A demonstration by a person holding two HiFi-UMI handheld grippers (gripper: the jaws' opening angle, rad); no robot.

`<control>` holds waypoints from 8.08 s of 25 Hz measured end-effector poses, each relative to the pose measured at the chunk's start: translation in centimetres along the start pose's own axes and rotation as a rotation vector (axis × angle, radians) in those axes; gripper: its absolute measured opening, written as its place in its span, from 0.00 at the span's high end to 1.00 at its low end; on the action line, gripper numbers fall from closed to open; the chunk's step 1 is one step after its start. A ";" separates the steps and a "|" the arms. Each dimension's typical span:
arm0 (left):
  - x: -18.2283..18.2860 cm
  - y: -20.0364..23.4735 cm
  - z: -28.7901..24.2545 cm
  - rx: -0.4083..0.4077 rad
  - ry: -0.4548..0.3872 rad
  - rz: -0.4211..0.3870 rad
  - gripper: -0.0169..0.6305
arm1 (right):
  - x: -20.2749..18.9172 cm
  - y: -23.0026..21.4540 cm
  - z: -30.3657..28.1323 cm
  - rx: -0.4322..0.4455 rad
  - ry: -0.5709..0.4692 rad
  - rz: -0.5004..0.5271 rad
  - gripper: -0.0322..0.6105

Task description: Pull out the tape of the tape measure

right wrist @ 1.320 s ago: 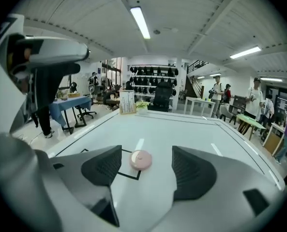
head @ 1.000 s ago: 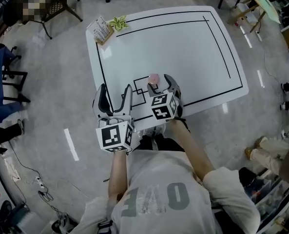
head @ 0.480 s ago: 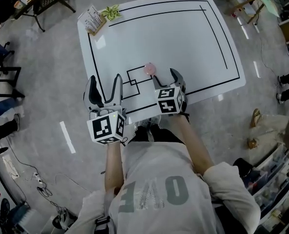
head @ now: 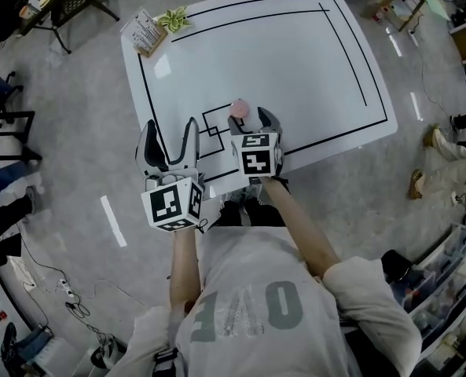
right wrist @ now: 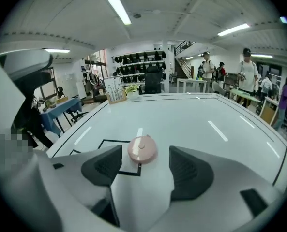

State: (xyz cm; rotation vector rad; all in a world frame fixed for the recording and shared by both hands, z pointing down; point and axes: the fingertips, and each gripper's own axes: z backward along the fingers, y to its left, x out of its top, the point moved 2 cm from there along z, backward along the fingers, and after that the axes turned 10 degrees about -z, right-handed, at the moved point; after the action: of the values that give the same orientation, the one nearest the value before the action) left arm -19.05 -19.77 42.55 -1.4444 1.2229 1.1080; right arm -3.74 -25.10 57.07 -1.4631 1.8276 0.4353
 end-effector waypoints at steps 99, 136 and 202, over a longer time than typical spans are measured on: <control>5.6 -14.4 7.1 -1.003 -0.119 -0.782 0.92 | 4.6 5.2 23.3 0.628 -0.154 1.058 0.59; 4.8 -15.9 7.1 -1.187 -0.054 -0.620 0.93 | 4.1 3.9 23.6 0.732 -0.010 1.134 0.59; -15.3 3.5 -0.7 0.125 0.577 0.030 0.93 | -2.5 -25.2 7.3 -0.244 0.080 -0.076 0.59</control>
State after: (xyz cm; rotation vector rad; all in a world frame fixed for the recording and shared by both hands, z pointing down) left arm -24.09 -18.17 57.39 -1.7113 1.6803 0.6282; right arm 22.56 -25.84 58.58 -1.7311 1.8232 0.5856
